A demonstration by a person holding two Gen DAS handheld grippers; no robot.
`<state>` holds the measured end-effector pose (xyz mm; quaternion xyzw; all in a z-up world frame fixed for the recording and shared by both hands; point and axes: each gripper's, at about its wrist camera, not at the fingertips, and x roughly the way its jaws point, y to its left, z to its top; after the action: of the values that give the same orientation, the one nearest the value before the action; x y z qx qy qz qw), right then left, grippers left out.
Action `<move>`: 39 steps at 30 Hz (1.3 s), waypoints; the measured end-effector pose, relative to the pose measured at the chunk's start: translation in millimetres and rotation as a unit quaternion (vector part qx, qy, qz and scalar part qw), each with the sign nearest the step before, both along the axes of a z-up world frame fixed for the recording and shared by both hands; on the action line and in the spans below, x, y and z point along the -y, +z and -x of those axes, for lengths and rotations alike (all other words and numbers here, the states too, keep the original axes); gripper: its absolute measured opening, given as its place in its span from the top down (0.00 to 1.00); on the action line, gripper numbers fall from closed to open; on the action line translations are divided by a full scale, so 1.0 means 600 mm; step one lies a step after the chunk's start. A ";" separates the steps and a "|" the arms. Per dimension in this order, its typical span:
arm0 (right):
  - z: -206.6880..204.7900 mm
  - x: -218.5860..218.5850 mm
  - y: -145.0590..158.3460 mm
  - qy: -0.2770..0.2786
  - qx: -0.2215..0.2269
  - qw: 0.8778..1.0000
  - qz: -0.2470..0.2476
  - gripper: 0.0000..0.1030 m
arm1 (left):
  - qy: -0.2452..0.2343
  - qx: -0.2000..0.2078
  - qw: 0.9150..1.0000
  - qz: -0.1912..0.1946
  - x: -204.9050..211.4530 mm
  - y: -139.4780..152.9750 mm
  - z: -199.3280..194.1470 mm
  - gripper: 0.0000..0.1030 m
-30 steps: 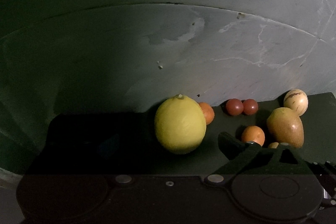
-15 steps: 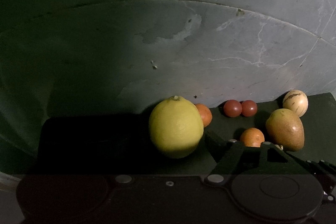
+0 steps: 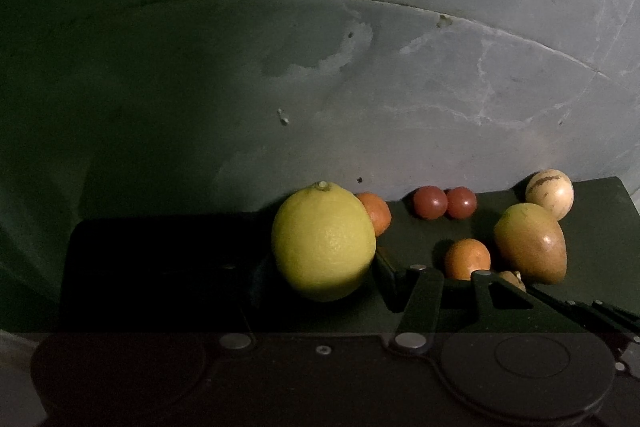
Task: Organize fruits
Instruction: 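Grasp the yellow lemon with the left tool while the right tool grasps the small pale stemmed fruit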
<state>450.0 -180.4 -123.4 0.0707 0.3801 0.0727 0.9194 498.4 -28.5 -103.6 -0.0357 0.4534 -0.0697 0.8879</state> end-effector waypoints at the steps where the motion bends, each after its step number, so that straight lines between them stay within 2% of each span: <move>1: 0.000 -0.001 0.000 0.001 0.001 1.000 0.000 0.73 | 0.000 -0.001 1.000 0.001 0.000 0.000 0.003 0.46; 14: 0.031 -0.008 0.012 0.015 0.009 1.000 -0.006 0.73 | -0.007 -0.011 1.000 0.019 0.002 0.003 0.051 0.47; 27: 0.069 -0.013 0.035 0.020 0.028 0.999 -0.010 0.73 | -0.012 -0.003 1.000 0.022 -0.004 0.025 0.098 0.47; 39: 0.150 -0.011 0.033 0.025 0.025 0.999 -0.015 0.73 | -0.021 -0.017 0.999 0.032 -0.002 0.025 0.161 0.47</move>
<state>360.1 -173.6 -103.5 0.0727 0.3574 0.1028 0.9254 401.8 -27.2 -88.6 -0.0555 0.4662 -0.1021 0.8770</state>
